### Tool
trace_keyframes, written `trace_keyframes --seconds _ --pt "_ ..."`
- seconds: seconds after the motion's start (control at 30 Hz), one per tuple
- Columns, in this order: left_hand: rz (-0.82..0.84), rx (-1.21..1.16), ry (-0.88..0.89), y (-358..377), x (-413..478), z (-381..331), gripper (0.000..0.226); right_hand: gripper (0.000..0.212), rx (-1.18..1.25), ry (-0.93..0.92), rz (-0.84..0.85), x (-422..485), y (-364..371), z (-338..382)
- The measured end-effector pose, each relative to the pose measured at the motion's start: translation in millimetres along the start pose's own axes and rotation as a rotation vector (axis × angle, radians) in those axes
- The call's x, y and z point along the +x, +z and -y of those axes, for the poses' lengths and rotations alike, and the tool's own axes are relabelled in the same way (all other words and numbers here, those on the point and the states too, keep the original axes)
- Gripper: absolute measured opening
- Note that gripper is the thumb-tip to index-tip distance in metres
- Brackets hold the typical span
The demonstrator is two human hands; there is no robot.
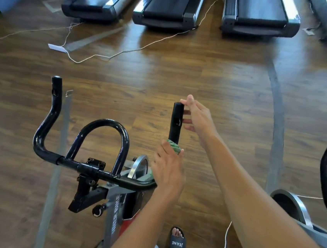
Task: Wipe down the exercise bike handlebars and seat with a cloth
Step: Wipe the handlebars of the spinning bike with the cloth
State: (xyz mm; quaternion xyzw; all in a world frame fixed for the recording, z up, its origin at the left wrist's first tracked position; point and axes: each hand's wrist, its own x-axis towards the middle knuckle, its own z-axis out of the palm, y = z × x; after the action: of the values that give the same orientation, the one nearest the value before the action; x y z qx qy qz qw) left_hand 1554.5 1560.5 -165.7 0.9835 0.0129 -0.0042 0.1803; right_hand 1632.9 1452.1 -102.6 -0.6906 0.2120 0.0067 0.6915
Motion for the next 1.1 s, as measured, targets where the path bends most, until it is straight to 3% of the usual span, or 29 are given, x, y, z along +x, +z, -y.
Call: trace_keyframes --seconds 0.2,0.3,0.47,0.7,0.8,0.9,1.0,1.1 --pt "-0.215 -0.394 -0.009 -5.5 58.6 -41.0 0.062 0.047 -0.069 -0.044 -0.004 3.9 -8.3 1.5" --pt "-0.314 -0.418 0.076 -9.0 83.6 -51.7 0.061 0.050 -0.172 -0.026 -0.041 6.5 -10.3 5.5" --pt "-0.234 -0.364 0.082 7.4 56.0 -30.9 0.062 0.064 -0.278 -0.035 -0.058 6.4 -6.1 8.8" --pt "-0.191 -0.510 0.100 -13.5 88.0 -49.6 0.060 0.056 -0.251 -0.061 -0.092 10.8 -1.6 5.5" --pt "0.016 -0.847 0.035 -21.2 94.8 -37.7 0.054 0.044 -0.203 -0.118 -0.146 7.6 1.9 5.0" --pt "0.402 -1.352 -0.030 -35.0 120.5 -16.2 0.041 0.027 -0.262 -0.178 -0.226 4.2 9.9 1.4" --pt "0.680 -1.414 -0.007 -39.0 146.1 -6.4 0.073 0.020 -0.407 -0.199 -0.304 -0.2 18.6 -0.2" --pt "0.750 -1.285 -0.035 -40.6 165.4 -18.4 0.086 0.030 -0.508 -0.249 -0.355 -3.4 22.4 5.3"
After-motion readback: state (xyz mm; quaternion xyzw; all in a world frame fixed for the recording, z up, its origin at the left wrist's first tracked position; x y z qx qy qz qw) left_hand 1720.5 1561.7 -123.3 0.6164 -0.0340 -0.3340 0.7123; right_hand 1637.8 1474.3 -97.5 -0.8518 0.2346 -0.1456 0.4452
